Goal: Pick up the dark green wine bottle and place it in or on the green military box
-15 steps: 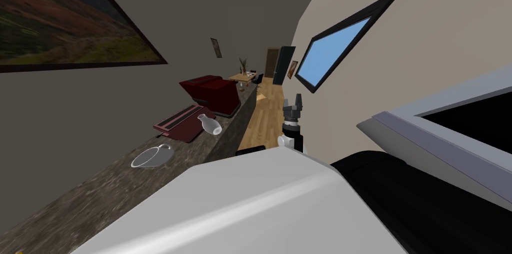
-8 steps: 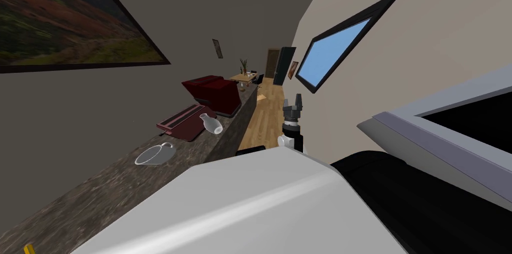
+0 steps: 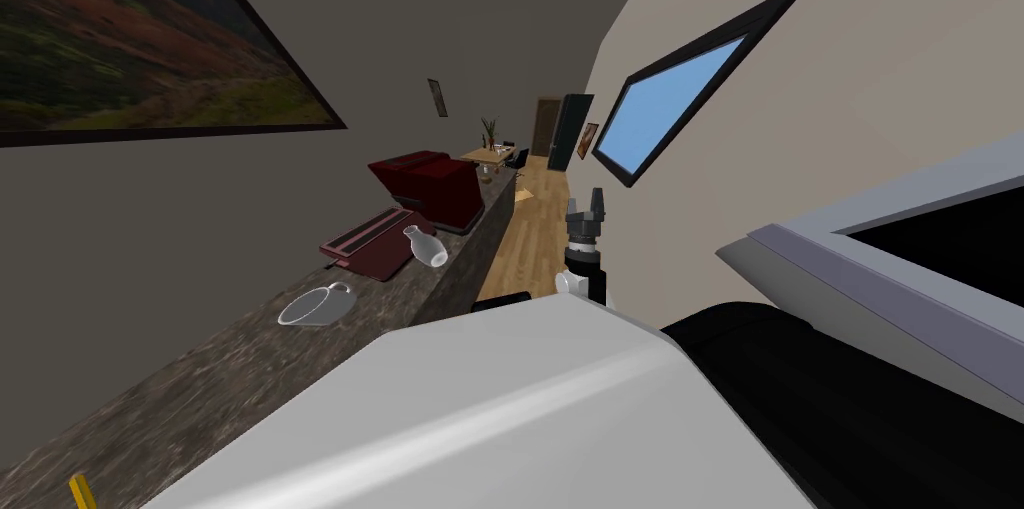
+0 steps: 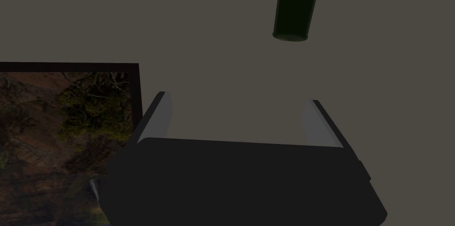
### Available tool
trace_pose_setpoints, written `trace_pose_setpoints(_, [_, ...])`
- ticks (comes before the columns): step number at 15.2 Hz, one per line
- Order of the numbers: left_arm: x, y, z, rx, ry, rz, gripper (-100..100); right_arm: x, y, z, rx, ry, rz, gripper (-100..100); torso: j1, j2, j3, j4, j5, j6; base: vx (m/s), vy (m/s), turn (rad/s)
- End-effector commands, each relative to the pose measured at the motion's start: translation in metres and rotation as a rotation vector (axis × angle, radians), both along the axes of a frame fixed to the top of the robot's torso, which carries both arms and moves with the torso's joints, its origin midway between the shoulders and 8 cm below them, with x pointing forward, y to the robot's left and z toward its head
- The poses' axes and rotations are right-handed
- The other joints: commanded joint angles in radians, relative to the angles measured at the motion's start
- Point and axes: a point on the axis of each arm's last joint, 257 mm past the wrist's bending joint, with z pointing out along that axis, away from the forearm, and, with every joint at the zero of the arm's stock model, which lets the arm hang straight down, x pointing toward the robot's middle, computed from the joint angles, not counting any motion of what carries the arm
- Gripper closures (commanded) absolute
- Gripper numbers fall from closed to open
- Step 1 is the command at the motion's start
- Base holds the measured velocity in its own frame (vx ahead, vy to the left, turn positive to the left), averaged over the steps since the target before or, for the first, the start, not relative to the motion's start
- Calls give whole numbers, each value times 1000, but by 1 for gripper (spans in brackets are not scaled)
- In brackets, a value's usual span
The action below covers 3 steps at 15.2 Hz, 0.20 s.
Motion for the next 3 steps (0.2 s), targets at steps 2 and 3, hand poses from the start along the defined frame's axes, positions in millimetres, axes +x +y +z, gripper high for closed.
trace_pose_setpoints(2, [0,0,0,0,0,0,-100,0,0,0,0,0,0,0,0,0,0,0,0,0,0,0,0])
trace_pose_setpoints(3, [0,0,0,0,0,0,-100,0,0,0,0,0,0,0,0,0,0,0,0,0,0,0,0])
